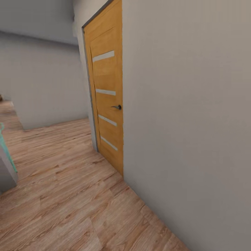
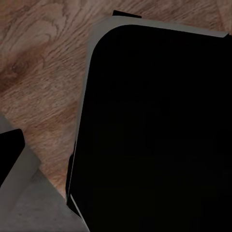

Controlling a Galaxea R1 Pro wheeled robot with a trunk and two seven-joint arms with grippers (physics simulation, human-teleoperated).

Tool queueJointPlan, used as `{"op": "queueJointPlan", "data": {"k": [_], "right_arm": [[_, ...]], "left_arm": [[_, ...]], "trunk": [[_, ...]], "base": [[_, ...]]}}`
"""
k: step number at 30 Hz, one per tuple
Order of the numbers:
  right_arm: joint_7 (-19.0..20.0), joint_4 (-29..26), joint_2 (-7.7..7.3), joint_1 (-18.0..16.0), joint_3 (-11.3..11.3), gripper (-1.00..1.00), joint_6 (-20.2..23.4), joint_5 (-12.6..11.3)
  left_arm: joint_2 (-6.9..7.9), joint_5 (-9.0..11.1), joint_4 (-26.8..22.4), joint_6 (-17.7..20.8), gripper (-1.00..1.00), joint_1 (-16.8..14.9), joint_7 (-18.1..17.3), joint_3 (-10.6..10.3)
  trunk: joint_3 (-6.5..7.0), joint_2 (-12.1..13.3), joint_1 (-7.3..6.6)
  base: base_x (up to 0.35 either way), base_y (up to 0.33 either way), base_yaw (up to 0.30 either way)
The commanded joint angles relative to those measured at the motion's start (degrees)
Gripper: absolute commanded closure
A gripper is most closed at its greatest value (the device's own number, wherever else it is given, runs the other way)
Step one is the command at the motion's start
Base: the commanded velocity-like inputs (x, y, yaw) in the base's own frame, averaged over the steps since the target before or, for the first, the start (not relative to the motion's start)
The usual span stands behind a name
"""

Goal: Move the two storage containers from the living room to the garage. In the garage, place one container on the floor and stack the other container on top of it (either order is fine).

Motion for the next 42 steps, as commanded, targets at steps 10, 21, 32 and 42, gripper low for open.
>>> {"op": "queueJointPlan", "data": {"k": [10,21,32,42], "right_arm": [[0.0,0.1,0.14,0.0,0.4,-1.0,-0.4,-0.5],[0.1,0.1,0.22,0.0,0.4,-1.0,-0.9,-0.7],[0.1,0.1,0.24,0.0,0.4,-1.0,-1.2,-0.7],[0.0,0.1,0.29,0.0,0.4,-1.0,-1.2,-0.8]], "left_arm": [[-0.04,0.2,0.0,-0.1,-1.0,0.0,0.0,0.1],[-0.05,0.3,0.0,-0.1,-1.0,0.0,0.0,0.1],[-0.04,0.2,0.0,-0.2,-1.0,0.0,0.0,0.1],[-0.04,0.2,0.0,-0.3,-1.0,0.0,0.0,0.1]], "trunk": [[-0.44,0.0,0.03],[-0.68,0.0,0.03],[-0.94,0.0,0.03],[-1.19,0.0,0.03]], "base": [[0.321,0.0,0.27],[0.321,0.0,0.195],[0.306,0.0,0.27],[0.182,0.0,0.274]]}}
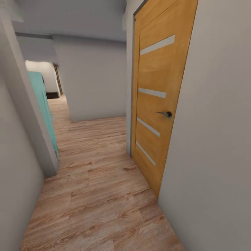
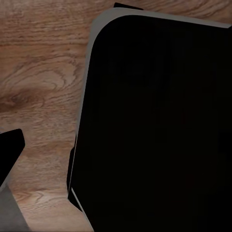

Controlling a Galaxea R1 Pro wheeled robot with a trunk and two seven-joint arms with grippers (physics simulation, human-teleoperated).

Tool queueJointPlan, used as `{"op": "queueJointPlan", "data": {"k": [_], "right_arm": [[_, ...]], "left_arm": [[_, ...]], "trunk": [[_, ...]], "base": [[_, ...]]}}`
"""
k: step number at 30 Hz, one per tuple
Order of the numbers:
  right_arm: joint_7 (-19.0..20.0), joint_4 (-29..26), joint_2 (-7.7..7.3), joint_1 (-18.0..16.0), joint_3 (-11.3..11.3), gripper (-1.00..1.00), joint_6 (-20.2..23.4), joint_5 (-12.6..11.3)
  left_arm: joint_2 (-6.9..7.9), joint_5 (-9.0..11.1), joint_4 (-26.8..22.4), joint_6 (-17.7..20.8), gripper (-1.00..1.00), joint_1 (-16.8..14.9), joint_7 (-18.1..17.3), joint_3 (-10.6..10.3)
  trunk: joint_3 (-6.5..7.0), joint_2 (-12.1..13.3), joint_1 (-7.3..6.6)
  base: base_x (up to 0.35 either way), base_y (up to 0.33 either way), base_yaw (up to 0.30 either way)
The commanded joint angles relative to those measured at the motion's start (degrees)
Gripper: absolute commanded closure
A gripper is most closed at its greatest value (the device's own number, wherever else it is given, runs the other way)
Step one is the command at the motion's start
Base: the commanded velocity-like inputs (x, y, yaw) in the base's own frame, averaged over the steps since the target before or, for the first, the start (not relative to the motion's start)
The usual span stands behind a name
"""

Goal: Move the two storage containers from the living room to the garage. In the garage, place one container on the floor and stack the other container on top of it (either order is fine).

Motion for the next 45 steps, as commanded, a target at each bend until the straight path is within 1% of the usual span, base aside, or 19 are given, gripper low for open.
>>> {"op": "queueJointPlan", "data": {"k": [1,28,33,45], "right_arm": [[0.0,0.1,0.03,0.0,0.5,-1.0,-0.3,-0.5],[0.0,0.1,0.03,-0.1,0.5,-1.0,-0.3,-0.5],[0.0,0.1,-0.04,0.0,0.5,-1.0,-0.3,-0.5],[0.0,0.1,-0.12,0.0,0.5,-1.0,-0.3,-0.8]], "left_arm": [[0.0,0.3,0.0,-0.1,-1.0,0.0,0.0,0.1],[0.0,0.3,0.0,-0.1,-1.0,0.0,0.1,0.1],[0.0,0.3,0.0,0.0,-1.0,0.0,0.1,0.1],[0.0,0.4,0.0,0.4,-1.0,0.0,0.0,0.1]], "trunk": [[-0.08,0.0,0.0],[-0.75,0.0,0.0],[-0.78,0.0,0.0],[-0.78,0.0,0.0]], "base": [[0.021,0.0,0.274],[0.001,0.0,0.27],[0.069,0.0,0.065],[0.305,0.0,0.003]]}}
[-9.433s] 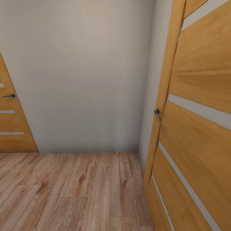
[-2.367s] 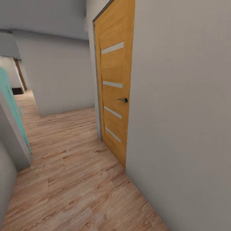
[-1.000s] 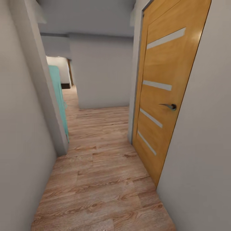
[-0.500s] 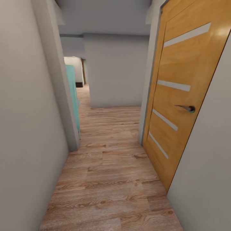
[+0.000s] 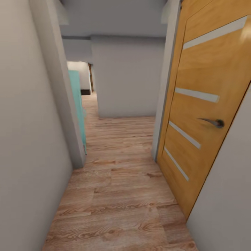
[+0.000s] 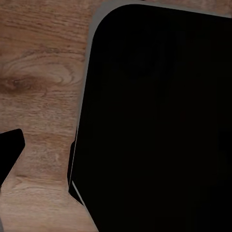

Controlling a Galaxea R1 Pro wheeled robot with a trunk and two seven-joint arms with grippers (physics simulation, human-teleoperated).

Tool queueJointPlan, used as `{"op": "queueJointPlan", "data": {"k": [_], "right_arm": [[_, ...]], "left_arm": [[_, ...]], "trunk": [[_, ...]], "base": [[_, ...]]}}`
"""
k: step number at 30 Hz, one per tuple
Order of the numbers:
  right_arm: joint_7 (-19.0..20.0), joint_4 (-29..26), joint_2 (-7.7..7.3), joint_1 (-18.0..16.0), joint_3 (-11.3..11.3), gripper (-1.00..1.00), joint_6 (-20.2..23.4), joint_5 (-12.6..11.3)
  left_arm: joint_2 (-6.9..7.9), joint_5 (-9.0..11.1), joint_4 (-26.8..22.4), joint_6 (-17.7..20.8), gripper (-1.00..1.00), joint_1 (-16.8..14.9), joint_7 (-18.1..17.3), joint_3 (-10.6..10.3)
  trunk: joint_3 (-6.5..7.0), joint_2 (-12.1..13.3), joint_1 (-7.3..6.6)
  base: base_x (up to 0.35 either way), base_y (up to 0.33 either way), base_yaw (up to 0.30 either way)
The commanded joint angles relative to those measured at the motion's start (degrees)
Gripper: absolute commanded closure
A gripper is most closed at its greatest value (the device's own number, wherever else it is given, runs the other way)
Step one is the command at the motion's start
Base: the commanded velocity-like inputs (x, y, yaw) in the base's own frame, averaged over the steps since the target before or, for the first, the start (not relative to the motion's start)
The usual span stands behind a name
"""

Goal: Move the two storage containers from the living room to the garage. In the garage, place one container on the floor and stack the other container on top of it (either order is fine).

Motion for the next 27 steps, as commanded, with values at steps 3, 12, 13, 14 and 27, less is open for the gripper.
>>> {"op": "queueJointPlan", "data": {"k": [3,12,13,14,27], "right_arm": [[0.0,0.1,0.02,-0.1,0.5,-1.0,-0.3,-0.5],[0.0,0.1,0.01,0.0,0.5,-1.0,-0.3,-0.1],[0.0,0.1,0.01,0.0,0.5,-1.0,-0.4,0.0],[0.0,0.1,0.01,0.0,0.5,-1.0,-0.4,0.0],[0.0,0.1,0.14,-0.1,0.5,-1.0,-0.3,-0.1]], "left_arm": [[0.0,0.3,0.0,-0.1,-1.0,0.0,0.0,0.1],[0.0,0.3,0.0,-0.1,-1.0,0.0,0.0,0.1],[0.0,0.3,0.0,-0.1,-1.0,0.0,0.0,0.1],[0.0,0.3,0.0,-0.1,-1.0,0.0,0.0,0.1],[0.0,0.3,0.0,-0.1,-1.0,0.0,0.1,0.1]], "trunk": [[-0.05,0.0,0.03],[-0.05,0.0,0.03],[-0.05,0.0,0.03],[-0.05,0.0,0.03],[-0.05,0.0,0.03]], "base": [[0.321,0.0,0.0],[0.321,0.0,0.0],[0.321,0.0,0.0],[0.321,0.0,0.0],[0.322,0.0,0.002]]}}
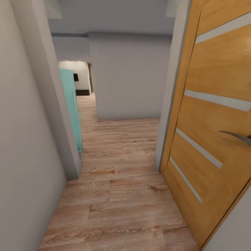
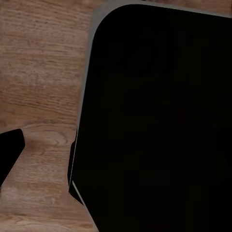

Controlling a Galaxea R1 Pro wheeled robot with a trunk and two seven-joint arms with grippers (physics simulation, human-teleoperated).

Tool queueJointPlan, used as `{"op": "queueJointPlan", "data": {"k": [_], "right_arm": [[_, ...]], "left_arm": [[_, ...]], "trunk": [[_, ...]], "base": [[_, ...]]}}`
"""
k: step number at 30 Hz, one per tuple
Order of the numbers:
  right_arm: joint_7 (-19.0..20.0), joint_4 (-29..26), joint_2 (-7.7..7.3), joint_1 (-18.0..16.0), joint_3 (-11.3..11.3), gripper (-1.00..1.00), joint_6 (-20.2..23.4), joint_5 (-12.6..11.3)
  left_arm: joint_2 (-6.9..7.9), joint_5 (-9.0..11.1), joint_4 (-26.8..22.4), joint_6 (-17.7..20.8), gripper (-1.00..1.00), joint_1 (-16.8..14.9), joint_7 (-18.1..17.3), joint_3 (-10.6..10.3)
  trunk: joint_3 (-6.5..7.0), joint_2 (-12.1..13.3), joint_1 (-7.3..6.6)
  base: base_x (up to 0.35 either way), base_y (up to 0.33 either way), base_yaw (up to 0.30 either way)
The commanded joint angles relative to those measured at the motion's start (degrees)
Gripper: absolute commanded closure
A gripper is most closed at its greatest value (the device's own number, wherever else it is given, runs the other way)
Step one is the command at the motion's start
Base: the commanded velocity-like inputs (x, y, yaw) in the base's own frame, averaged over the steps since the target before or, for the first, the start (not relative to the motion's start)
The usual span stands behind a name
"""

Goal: Move the two storage containers from the living room to the garage. In the garage, place one container on the floor and stack the other container on top of it (either order is fine).

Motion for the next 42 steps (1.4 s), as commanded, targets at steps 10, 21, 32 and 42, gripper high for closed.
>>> {"op": "queueJointPlan", "data": {"k": [10,21,32,42], "right_arm": [[0.0,0.1,0.0,0.0,0.5,-1.0,-0.3,-0.5],[0.0,0.1,-0.01,0.0,0.5,-1.0,-0.3,-0.6],[0.0,0.1,-0.09,0.0,0.5,-1.0,-0.3,-0.8],[-0.1,0.1,0.05,0.0,0.4,-1.0,-0.4,-1.1]], "left_arm": [[0.0,0.3,0.0,-0.1,-1.0,0.0,0.0,0.1],[0.0,0.3,0.0,-0.2,-1.0,0.0,-0.1,0.1],[0.0,0.3,0.0,-0.1,-1.0,0.0,0.1,0.1],[-0.09,0.3,0.0,-0.1,-1.0,0.0,-0.1,0.0]], "trunk": [[-0.05,0.0,0.03],[-0.05,0.0,0.03],[-0.05,0.0,0.03],[-0.05,0.0,0.03]], "base": [[0.321,0.0,0.129],[0.321,0.0,0.005],[0.321,0.0,0.0],[0.321,0.0,0.0]]}}
